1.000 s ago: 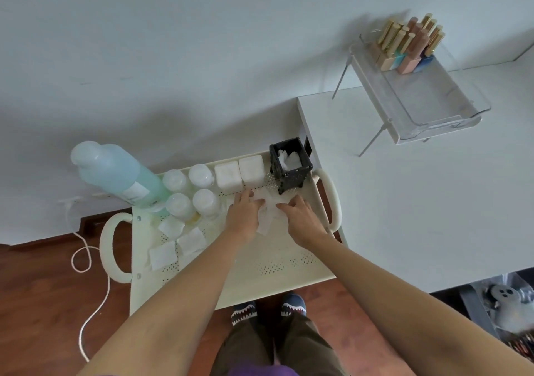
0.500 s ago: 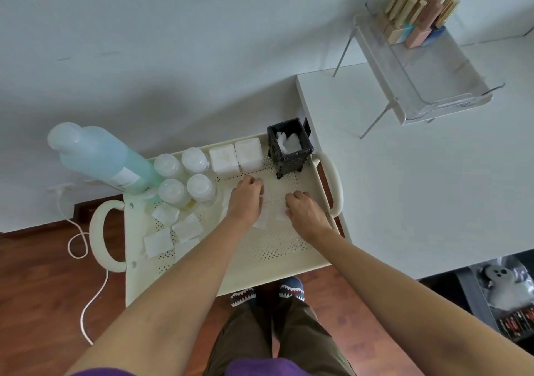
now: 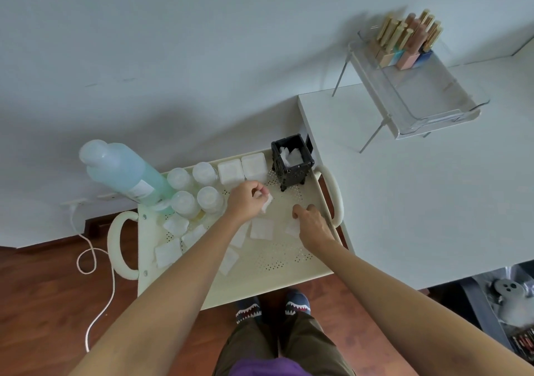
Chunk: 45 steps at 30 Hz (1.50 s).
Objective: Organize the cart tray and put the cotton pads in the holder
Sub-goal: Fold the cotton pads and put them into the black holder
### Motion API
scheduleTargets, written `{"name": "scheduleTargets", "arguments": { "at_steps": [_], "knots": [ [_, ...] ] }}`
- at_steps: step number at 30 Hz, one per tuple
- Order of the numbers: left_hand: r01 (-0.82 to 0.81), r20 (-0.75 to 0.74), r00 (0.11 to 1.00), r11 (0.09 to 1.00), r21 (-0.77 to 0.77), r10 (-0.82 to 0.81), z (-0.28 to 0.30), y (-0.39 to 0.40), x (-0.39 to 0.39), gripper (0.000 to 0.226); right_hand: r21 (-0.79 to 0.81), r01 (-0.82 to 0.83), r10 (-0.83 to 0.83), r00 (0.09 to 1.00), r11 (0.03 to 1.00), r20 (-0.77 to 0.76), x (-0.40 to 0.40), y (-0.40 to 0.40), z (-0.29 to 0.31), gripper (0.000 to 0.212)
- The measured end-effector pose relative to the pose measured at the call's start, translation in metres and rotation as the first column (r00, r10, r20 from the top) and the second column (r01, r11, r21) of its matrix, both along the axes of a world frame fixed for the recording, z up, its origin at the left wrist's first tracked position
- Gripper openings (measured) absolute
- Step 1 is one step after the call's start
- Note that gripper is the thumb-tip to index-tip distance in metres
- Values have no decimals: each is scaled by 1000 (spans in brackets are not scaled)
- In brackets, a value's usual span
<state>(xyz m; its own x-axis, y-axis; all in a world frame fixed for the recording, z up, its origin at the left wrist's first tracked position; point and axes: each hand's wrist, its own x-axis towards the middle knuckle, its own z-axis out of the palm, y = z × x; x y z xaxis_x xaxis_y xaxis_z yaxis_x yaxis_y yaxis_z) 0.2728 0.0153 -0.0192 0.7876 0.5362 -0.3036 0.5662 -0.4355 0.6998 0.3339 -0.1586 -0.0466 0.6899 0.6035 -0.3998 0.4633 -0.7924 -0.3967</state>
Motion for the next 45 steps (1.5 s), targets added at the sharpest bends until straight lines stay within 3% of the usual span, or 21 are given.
{"name": "scheduleTargets", "arguments": {
  "at_steps": [5,10,15,23,29,36,41,45],
  "knots": [
    [-53,117,991,995,-87,63,32,9,0,28,95,71,-71,997,993,-9,6,5,16,49],
    [-89,259,959,991,-104,114,58,8,12,13,276,179,-182,983,944,-17,16,14,39,38],
    [-93,367,922,990,-102,124,78,6,34,11,503,252,-296,955,826,7,31,18,69,26],
    [-91,350,930,993,-72,110,68,2,63,17,637,423,-474,875,644,-101,68,16,100,19],
    [-39,300,953,999,22,31,57,-3,76,17,672,449,-506,853,589,-128,89,26,106,16],
    [24,215,973,962,274,-85,49,-7,77,14,622,426,-453,883,657,-126,95,40,101,15],
    [-126,397,916,980,156,55,50,-6,70,24,566,395,-400,908,724,-123,93,51,95,16],
    [-113,366,930,975,192,35,45,-6,66,29,526,332,-336,937,783,-91,92,57,84,17]
  ]
}}
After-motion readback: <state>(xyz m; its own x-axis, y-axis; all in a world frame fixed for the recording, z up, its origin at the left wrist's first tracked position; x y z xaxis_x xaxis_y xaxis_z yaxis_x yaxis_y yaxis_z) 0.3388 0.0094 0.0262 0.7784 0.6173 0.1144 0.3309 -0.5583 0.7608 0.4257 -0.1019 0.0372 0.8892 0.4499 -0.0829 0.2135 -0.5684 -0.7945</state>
